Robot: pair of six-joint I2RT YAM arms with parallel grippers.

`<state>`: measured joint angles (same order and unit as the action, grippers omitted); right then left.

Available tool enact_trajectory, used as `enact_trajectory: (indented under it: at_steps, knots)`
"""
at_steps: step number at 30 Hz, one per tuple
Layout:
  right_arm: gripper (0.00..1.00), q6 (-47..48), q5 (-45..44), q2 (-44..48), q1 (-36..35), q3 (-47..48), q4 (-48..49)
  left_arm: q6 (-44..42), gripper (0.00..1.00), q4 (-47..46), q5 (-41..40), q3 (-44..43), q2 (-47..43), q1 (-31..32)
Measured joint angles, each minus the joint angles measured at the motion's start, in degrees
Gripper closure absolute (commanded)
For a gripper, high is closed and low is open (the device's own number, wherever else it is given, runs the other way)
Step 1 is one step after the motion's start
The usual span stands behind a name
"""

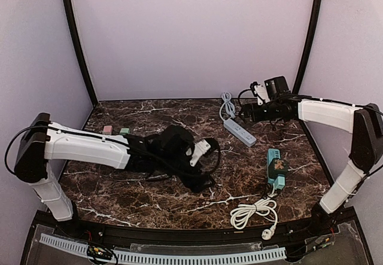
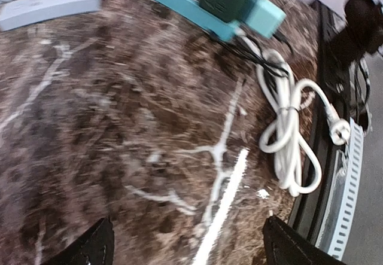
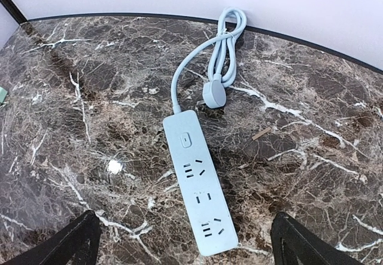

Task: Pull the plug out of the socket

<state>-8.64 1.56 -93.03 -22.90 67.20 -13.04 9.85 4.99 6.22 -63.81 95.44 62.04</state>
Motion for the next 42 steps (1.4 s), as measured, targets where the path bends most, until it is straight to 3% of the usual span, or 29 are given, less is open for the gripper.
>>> enact_trajectory:
  at_steps: [5,11,20,23,31,42]
  knots:
    - [0.01,-0.04,0.68,4.61,0.0,-3.67,0.17,-3.08,0.23,0.76,1.95,-7.37,12.81,9.11]
    - [0.01,-0.42,1.4,7.65,0.0,-7.87,0.02,-5.92,0.29,1.51,3.41,-15.5,18.8,13.6]
    - [0.01,-0.46,1.66,8.9,0.0,-8.63,0.15,-6.12,0.52,1.81,4.59,-22.36,26.36,14.36]
    - [0.02,-0.5,1.81,8.9,0.0,-8.76,0.15,-5.6,0.64,2.4,4.2,-22.53,28.28,14.34]
    - [0.01,-1.07,2.64,8.9,0.0,-9.99,0.72,-4.31,0.97,6.91,1.2,-24.22,29.11,13.68]
    - [0.01,-1.77,3.8,8.87,0.0,-11.58,1.68,-3.15,0.98,13.7,-3.15,-12.48,17.75,7.15]
